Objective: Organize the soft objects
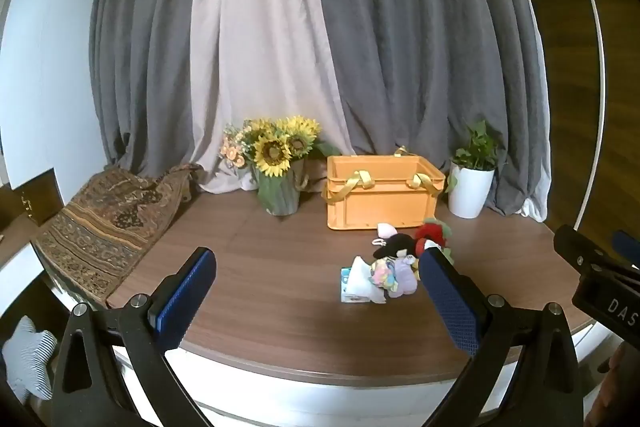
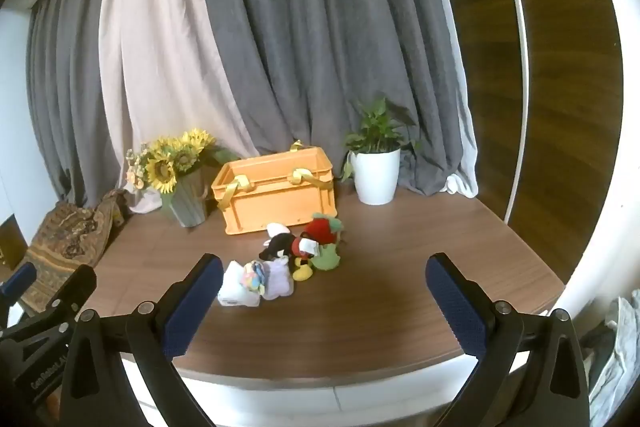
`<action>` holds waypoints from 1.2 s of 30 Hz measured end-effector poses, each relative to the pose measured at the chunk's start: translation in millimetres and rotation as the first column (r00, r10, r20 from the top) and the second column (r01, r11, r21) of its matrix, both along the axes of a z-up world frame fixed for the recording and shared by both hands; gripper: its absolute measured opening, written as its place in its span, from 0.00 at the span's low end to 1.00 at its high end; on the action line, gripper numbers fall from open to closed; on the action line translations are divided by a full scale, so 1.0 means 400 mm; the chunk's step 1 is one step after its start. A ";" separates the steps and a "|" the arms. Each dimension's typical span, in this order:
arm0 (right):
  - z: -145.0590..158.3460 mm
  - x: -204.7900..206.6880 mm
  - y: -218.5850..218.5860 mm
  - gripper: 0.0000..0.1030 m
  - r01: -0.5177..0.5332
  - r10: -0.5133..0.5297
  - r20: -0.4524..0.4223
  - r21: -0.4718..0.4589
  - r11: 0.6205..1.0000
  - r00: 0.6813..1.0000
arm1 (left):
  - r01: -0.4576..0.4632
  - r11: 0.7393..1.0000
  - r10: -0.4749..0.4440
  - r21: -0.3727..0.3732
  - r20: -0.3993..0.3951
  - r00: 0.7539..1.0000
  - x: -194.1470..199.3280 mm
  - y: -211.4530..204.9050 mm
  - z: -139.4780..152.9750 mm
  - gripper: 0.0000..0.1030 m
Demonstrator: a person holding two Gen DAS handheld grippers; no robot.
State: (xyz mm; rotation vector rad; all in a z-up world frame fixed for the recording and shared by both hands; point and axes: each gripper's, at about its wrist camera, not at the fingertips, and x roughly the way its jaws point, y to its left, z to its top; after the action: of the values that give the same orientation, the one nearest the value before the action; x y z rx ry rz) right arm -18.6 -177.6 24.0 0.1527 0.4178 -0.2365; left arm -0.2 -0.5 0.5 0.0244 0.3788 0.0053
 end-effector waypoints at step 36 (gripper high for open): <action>0.033 -0.005 -0.001 1.00 0.010 -0.010 0.003 -0.012 1.000 1.000 | 0.020 1.000 -0.020 0.011 0.022 1.000 0.019 -0.001 0.044 1.00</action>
State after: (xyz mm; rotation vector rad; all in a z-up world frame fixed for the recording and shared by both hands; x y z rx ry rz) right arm -20.7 -178.0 37.4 0.1438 0.4128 -0.2488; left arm 7.4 -0.8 18.0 0.0389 0.3567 -0.0120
